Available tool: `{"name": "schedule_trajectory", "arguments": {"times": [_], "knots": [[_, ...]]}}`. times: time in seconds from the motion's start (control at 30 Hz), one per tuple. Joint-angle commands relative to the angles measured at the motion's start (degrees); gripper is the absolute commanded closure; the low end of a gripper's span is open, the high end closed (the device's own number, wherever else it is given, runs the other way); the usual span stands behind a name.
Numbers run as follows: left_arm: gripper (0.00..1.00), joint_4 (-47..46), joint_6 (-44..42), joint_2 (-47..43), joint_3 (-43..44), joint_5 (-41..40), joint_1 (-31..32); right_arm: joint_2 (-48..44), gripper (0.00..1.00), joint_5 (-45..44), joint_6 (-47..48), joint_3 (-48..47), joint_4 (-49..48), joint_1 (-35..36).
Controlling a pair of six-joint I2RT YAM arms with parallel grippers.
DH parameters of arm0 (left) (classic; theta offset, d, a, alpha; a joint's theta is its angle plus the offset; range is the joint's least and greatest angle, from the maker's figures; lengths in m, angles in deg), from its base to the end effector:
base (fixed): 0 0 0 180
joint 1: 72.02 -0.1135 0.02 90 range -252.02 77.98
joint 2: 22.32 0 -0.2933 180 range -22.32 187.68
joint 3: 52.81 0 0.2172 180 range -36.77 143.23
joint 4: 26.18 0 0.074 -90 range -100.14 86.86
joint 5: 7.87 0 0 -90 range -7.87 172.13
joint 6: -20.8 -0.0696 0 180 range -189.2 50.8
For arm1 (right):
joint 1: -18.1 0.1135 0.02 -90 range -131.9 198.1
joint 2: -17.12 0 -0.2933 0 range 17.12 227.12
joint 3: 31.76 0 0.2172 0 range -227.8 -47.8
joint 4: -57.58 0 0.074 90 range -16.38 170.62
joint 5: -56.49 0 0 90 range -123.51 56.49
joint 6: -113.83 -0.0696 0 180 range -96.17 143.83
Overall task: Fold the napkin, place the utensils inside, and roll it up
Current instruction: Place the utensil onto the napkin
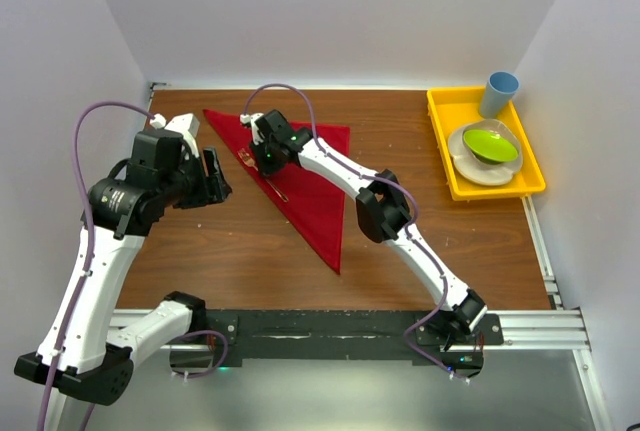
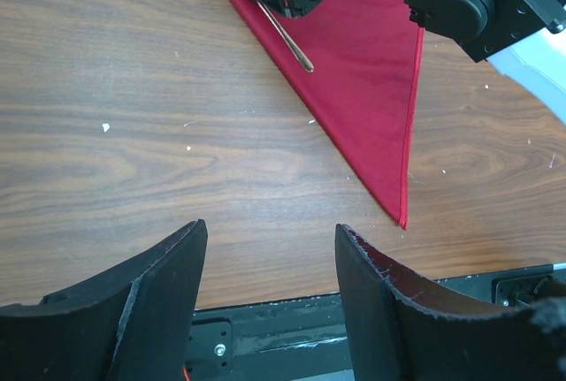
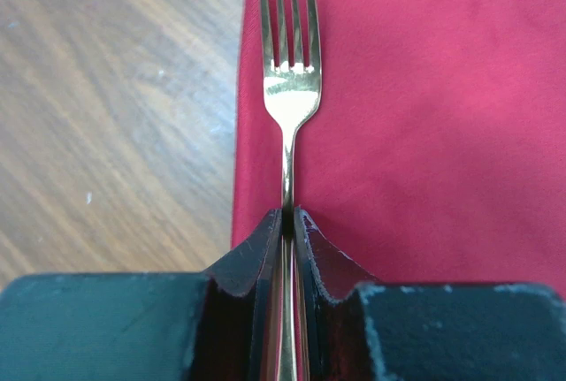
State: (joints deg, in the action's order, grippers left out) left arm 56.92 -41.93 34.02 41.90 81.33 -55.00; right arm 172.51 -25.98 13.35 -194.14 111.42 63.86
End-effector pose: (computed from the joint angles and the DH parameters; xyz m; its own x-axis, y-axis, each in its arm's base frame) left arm 0.1243 -0.0370 0.3914 -0.7279 -0.2563 -0.6360 -0.0566 0.9468 -0.3168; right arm 0.4121 0.4362 0.1577 -0.6411 -0.3998 -0.6551 -0.6673 0.7120 0.2184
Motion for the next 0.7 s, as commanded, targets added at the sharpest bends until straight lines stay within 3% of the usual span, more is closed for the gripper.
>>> {"name": "schedule_trajectory", "arguments": {"times": [0.0,0.3,0.5,0.67], "knots": [[0.36,0.1,-0.1,-0.9,2.0,-0.6,0.1,-0.1,0.85,-1.7,-0.2,-2.5,-2.9,-0.1],[0.36,0.0,0.1,-1.0,1.8,-0.5,0.1,-0.5,0.86,-1.8,-2.0,-1.4,-4.1,-0.1],[0.34,-1.0,0.7,-0.8,1.5,-0.8,0.1,-1.7,0.78,-2.1,-2.2,-3.9,-1.8,-0.1],[0.22,-6.7,5.7,0.8,-2.4,-2.8,0.1,-12.3,0.68,-3.5,-6.7,2.2,3.6,-0.1]]}}
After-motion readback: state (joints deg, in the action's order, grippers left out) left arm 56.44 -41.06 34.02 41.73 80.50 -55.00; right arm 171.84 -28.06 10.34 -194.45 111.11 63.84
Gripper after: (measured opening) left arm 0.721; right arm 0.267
